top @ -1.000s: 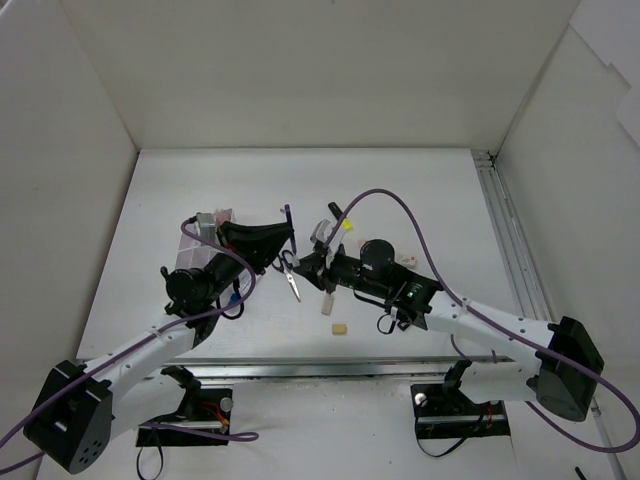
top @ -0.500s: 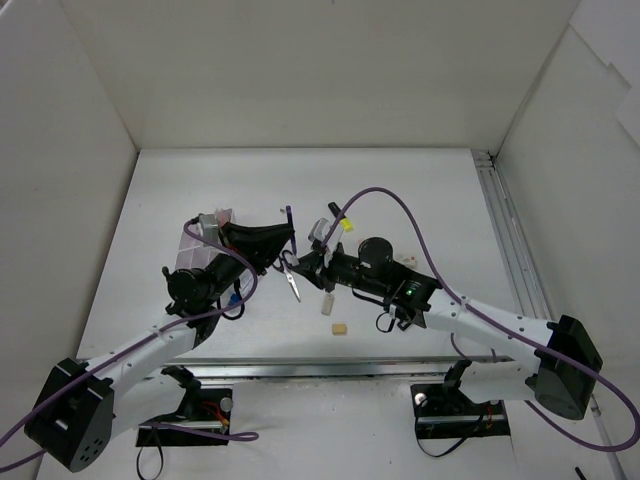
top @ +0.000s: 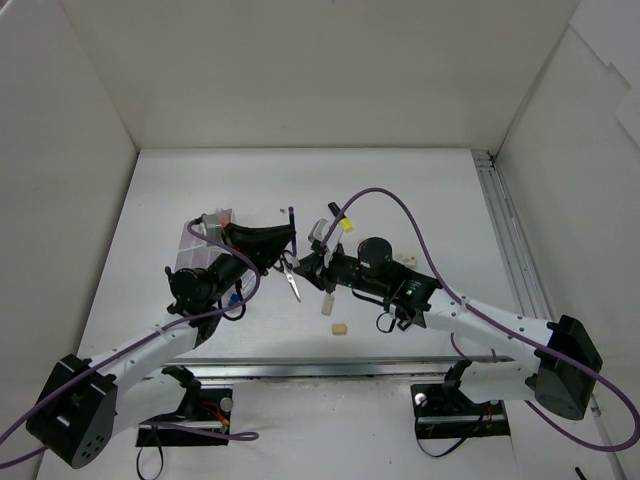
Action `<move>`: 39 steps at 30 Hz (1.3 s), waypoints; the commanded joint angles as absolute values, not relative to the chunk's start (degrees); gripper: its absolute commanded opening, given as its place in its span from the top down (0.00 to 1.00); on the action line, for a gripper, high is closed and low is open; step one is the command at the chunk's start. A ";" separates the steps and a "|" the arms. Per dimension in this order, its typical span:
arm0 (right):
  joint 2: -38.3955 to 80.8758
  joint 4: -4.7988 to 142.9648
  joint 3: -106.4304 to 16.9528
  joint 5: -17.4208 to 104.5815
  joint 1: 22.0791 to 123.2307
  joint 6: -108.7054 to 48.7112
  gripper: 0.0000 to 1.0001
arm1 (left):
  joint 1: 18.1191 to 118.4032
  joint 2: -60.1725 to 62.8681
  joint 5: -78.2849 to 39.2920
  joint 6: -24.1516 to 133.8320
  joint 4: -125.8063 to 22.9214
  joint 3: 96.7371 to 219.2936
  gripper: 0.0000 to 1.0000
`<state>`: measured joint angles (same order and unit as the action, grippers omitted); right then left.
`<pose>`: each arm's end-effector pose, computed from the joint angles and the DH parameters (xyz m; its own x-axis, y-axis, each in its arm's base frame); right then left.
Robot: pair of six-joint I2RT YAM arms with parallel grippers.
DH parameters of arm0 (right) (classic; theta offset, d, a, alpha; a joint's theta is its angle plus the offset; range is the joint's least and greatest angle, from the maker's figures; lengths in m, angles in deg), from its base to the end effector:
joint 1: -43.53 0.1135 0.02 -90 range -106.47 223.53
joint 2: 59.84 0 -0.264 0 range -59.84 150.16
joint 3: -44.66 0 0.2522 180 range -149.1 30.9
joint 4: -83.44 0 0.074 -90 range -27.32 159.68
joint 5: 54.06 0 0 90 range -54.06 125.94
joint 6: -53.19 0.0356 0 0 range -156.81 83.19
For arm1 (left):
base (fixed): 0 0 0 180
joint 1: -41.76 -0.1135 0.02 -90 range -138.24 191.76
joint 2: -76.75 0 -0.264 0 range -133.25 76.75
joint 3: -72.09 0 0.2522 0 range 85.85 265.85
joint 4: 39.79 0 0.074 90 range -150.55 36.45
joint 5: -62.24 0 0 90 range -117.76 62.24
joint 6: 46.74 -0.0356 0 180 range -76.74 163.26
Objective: Sort the stationery into containers
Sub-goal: Close the pen cap on the pen.
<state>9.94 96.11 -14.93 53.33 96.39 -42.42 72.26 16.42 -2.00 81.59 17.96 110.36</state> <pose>0.1635 0.2335 0.3213 0.1180 0.0013 -0.9930 -0.9339 0.3399 -0.1105 0.1724 -0.1195 0.3100 -0.0778 -0.6024 -0.7944 0.9089 0.2846 -0.3048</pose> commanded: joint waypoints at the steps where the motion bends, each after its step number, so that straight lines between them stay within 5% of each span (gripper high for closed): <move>1: 8.98 100.26 -17.18 53.34 96.44 -41.30 1.00 | 72.52 16.29 -0.51 81.40 34.25 111.69 1.00; 24: 8.63 102.99 -23.68 51.39 92.76 -22.94 1.00 | 76.03 16.02 -4.55 80.35 42.43 104.31 1.00; 39: 7.22 98.96 -25.70 53.70 92.57 -31.09 1.00 | 76.04 17.86 2.13 79.91 29.08 104.66 1.00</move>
<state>10.57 89.12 -19.34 56.78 93.74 -28.52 75.13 17.27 -4.82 79.82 24.36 105.03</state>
